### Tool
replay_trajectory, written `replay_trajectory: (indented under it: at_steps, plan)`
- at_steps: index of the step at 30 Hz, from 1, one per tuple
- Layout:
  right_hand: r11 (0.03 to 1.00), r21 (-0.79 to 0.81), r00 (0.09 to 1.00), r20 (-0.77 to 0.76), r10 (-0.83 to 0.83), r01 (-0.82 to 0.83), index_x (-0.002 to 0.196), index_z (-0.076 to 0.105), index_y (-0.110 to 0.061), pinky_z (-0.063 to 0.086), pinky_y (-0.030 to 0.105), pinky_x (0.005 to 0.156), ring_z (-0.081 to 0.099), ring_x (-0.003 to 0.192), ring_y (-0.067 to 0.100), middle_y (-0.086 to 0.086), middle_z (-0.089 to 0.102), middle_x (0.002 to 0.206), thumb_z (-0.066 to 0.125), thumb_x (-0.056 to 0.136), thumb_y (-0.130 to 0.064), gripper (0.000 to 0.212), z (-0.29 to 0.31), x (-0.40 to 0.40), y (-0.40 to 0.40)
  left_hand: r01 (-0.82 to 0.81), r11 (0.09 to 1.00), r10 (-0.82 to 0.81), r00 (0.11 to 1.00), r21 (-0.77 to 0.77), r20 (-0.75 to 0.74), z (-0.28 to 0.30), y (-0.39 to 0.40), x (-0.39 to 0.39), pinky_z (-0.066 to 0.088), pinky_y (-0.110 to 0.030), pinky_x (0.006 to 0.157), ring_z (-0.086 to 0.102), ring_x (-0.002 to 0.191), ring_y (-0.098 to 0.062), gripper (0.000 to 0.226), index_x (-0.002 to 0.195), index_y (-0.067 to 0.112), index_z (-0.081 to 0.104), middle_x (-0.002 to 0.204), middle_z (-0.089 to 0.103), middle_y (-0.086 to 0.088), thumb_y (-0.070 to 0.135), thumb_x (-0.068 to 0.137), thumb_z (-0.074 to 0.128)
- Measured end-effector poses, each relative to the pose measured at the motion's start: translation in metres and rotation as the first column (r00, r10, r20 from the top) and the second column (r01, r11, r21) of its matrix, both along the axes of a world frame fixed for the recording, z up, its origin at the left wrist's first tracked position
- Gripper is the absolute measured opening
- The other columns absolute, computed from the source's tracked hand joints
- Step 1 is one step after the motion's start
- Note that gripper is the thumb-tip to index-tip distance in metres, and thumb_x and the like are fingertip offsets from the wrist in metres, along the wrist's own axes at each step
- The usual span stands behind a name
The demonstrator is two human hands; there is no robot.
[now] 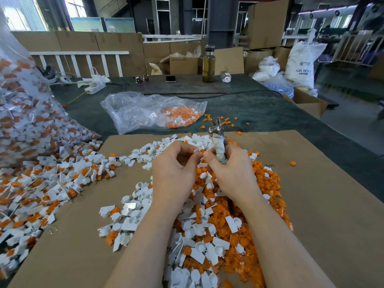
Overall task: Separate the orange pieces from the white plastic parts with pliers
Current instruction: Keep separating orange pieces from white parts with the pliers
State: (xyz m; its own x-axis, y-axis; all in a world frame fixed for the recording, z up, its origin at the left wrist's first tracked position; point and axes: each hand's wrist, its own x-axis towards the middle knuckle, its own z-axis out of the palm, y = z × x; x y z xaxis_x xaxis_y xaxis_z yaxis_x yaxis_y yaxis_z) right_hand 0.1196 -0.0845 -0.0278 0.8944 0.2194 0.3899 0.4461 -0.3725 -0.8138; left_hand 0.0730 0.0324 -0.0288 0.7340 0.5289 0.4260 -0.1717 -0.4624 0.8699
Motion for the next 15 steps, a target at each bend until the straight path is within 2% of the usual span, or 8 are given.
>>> replay_trajectory:
  at_steps: [2,4,7,9,15]
  plan:
    - [0.999,-0.023,0.999,-0.015,0.029,-0.030,0.077,0.057,-0.031,0.044,0.023,0.055,0.057,0.065,0.004,-0.009,0.060,0.068,0.064,0.090,-0.034,0.015,0.001,0.001,-0.002,0.009,0.997,-0.010,1.000,-0.081,-0.014,0.000,0.002,0.001,0.050,-0.012,0.063,0.066,0.072,-0.002,0.023,0.075,0.034,0.065,0.072,0.069,0.013,0.018,0.084,0.078]
    - [0.994,-0.075,0.997,-0.038,0.074,-0.077,0.083,0.059,-0.032,0.043,0.024,0.058,0.057,0.066,0.003,-0.010,0.061,0.072,0.065,0.089,-0.034,0.009,0.003,0.002,-0.007,0.049,0.968,-0.049,0.999,-0.248,0.009,0.002,0.006,0.000,0.056,-0.021,0.066,0.071,0.074,-0.013,0.016,0.079,0.026,0.068,0.075,0.073,0.004,0.014,0.085,0.076]
    - [0.972,-0.186,0.989,-0.069,0.134,-0.145,0.093,0.064,-0.023,0.050,0.035,0.065,0.059,0.071,0.009,-0.006,0.063,0.079,0.066,0.088,-0.032,0.011,0.005,0.003,-0.015,0.162,0.891,-0.132,0.986,-0.424,0.099,0.004,0.014,-0.003,0.056,-0.018,0.066,0.074,0.073,-0.018,0.009,0.084,0.015,0.070,0.073,0.074,0.003,0.006,0.087,0.072]
    - [0.950,-0.240,0.978,-0.100,0.182,-0.201,0.097,0.064,-0.017,0.052,0.042,0.070,0.060,0.077,0.017,0.000,0.064,0.085,0.067,0.088,-0.031,0.017,0.006,0.002,-0.017,0.208,0.864,-0.166,0.977,-0.458,0.131,0.005,0.016,-0.004,0.056,-0.019,0.067,0.072,0.070,-0.016,0.008,0.084,0.012,0.069,0.071,0.072,0.003,0.004,0.087,0.071]
    - [0.900,-0.318,0.955,-0.114,0.275,-0.297,0.088,0.057,-0.025,0.048,0.038,0.069,0.057,0.075,0.014,-0.005,0.060,0.081,0.067,0.087,-0.034,0.013,0.008,-0.001,-0.017,0.246,0.856,-0.195,0.968,-0.454,0.159,0.005,0.018,-0.003,0.057,-0.021,0.067,0.068,0.065,-0.011,0.008,0.084,0.010,0.069,0.070,0.071,0.001,0.003,0.087,0.070]
